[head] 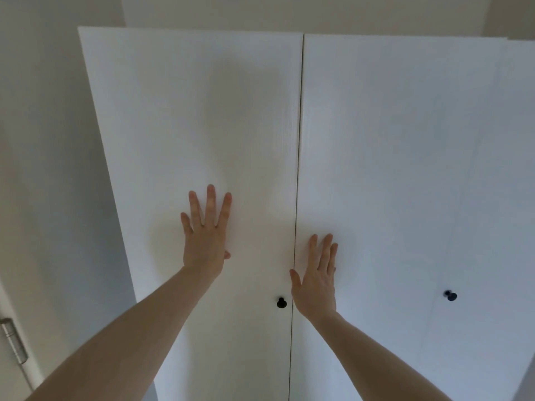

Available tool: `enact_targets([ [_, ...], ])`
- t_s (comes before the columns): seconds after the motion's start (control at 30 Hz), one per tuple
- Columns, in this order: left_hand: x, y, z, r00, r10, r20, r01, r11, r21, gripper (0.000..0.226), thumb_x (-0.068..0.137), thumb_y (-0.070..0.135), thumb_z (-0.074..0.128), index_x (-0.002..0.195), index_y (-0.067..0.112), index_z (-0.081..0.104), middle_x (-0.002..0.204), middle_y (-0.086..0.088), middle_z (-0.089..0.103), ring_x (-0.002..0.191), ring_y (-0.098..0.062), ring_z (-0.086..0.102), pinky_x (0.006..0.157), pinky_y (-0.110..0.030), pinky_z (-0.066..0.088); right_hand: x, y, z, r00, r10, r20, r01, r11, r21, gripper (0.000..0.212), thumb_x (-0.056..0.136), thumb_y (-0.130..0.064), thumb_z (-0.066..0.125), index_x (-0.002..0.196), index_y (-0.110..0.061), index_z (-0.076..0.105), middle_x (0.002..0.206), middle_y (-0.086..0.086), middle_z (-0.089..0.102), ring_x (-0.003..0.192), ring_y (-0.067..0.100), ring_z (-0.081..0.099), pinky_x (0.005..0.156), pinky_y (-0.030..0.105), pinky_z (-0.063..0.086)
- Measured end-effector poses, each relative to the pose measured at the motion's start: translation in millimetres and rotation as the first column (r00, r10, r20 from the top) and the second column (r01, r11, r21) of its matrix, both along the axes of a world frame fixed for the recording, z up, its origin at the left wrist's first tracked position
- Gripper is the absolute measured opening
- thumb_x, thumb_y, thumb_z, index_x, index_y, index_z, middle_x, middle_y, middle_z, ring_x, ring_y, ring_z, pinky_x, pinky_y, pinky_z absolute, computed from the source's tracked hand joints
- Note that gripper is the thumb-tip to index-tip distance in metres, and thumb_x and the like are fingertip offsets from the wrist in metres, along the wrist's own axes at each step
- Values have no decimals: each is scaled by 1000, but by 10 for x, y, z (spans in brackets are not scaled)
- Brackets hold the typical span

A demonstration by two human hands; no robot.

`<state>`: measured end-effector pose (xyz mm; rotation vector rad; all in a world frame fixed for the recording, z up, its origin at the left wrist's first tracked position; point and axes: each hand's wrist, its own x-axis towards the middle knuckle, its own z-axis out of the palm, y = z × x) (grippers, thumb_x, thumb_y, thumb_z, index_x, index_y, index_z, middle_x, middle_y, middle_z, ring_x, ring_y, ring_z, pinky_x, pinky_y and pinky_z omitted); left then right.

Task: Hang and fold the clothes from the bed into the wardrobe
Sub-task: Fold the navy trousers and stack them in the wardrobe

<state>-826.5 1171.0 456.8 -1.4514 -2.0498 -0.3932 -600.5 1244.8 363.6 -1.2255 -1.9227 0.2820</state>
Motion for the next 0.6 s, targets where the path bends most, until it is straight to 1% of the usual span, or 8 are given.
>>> enact_targets([
  [0.13, -12, 24, -22, 1000, -1, -4, 1, 1000, 4, 150, 69, 45, 91, 158, 20, -27, 162, -16, -37, 149, -52, -23, 119, -66, 25, 51, 17, -10, 1000, 12, 13, -12, 1000, 7, 103, 99, -23, 60, 158, -32, -23, 160, -10, -41, 152, 20, -31, 124, 53, 26],
  [0.23, -2, 35, -10, 1000, 18, -19, -18, 1000, -4, 151, 67, 48, 91, 158, 19, -26, 162, -17, -36, 149, -53, -21, 119, -65, 27, 92, 1, 42, 999, 34, 37, -33, 999, -10, 108, 96, -18, 63, 158, -34, -24, 157, -15, -45, 151, 17, -34, 113, 36, 38],
  [0.3, -10, 37, -4, 1000, 16, -5, -16, 1000, -21, 150, 68, 47, 91, 158, 19, -26, 162, -18, -36, 149, -54, -21, 119, -65, 27, 124, -10, 91, 996, 64, 64, -62, 997, -45, 110, 94, -13, 63, 158, -36, -24, 154, -18, -48, 151, 17, -32, 106, 27, 38],
  [0.4, -43, 9, 4, 999, 40, -11, -41, 998, -40, 141, 75, 26, 87, 157, 18, -27, 161, -18, -37, 149, -55, -20, 119, -64, 28, 240, 9, 177, 983, 114, 142, -97, 988, -120, 111, 90, -8, 61, 158, -38, -21, 153, -21, -48, 154, 14, -24, 101, 25, 48],
  [0.43, -19, -14, 43, 1000, 19, -7, -20, 999, -34, 137, 77, 17, 83, 157, 18, -28, 161, -18, -38, 149, -55, -21, 120, -63, 27, 305, -34, 260, 982, 124, 146, -102, 983, -150, 110, 90, -8, 61, 159, -37, -20, 155, -20, -46, 155, 14, -19, 101, 25, 49],
  [0.47, -14, -32, 67, 1000, 4, 6, -3, 999, -37, 134, 78, 13, 79, 157, 19, -29, 160, -17, -40, 149, -53, -22, 122, -61, 23, 379, -56, 316, 977, 133, 165, -101, 977, -187, 109, 90, -9, 61, 158, -36, -20, 159, -17, -42, 157, 14, -14, 107, 28, 45],
  [0.53, 49, -137, 50, 997, -39, 70, 46, 993, -113, 130, 81, 12, 73, 154, 21, -34, 157, -12, -46, 149, -48, -27, 126, -58, 11, 512, -203, 342, 973, 148, 175, -106, 968, -230, 109, 92, -10, 62, 159, -35, -20, 164, -12, -32, 158, 19, -7, 119, 33, 32],
  [0.6, 176, -289, -119, 992, -91, 84, 106, 974, -200, 125, 84, 13, 67, 151, 24, -38, 157, -7, -47, 149, -43, -31, 127, -57, 2, 594, -445, 328, 972, 139, 192, -96, 972, -215, 103, 95, -12, 61, 160, -36, -15, 166, -12, -27, 158, 21, 6, 118, 34, 34],
])
